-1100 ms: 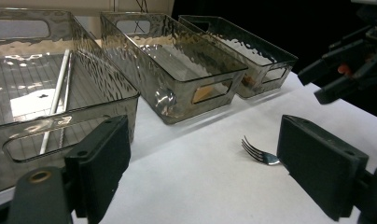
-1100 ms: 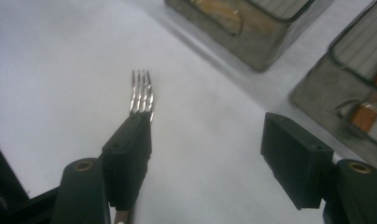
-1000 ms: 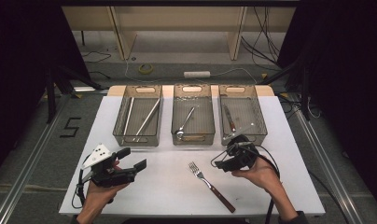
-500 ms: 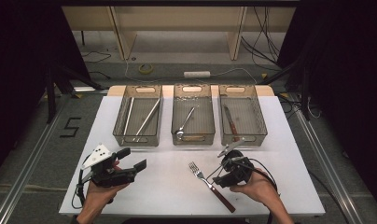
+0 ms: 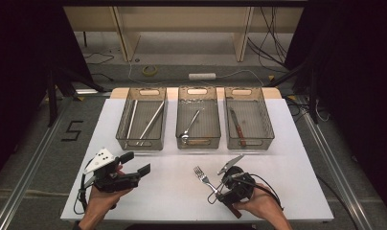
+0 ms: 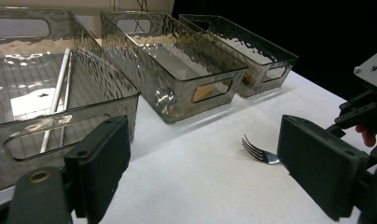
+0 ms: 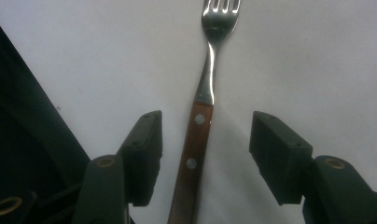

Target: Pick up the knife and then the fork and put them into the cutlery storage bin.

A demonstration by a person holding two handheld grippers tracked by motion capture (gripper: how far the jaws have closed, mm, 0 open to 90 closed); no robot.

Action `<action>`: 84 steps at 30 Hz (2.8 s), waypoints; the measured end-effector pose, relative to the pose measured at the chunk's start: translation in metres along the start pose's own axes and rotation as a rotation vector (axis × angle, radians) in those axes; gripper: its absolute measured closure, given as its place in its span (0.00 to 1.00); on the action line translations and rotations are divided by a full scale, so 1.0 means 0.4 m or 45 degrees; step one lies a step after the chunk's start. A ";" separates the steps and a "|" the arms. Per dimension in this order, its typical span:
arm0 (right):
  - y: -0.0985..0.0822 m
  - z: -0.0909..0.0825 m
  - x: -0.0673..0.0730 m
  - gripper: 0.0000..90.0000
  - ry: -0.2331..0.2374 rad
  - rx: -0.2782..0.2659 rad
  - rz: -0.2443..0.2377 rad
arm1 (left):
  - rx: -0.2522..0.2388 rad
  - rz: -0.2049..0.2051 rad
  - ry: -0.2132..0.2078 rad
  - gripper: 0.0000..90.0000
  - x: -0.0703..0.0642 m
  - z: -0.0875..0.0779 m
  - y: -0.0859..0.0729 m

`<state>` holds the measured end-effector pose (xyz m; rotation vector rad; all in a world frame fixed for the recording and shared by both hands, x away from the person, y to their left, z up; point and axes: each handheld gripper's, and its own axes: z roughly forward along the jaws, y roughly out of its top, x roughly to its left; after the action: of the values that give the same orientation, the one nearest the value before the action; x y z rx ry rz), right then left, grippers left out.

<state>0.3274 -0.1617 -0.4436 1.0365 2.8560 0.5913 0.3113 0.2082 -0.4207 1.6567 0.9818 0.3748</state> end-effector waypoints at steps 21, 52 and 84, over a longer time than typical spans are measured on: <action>-0.017 0.018 0.008 0.65 -0.008 0.050 -0.014 | 0.004 0.010 0.002 0.19 -0.003 0.000 -0.001; -0.012 0.040 0.025 0.79 -0.063 0.107 -0.116 | 0.014 0.016 0.001 0.19 -0.004 0.001 -0.002; -0.004 0.031 0.024 0.86 -0.070 0.106 -0.191 | 0.009 0.007 0.006 0.19 -0.003 0.000 -0.003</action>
<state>0.3211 -0.1529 -0.4547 0.8244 2.8987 0.4293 0.3102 0.2073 -0.4215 1.6658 0.9831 0.3801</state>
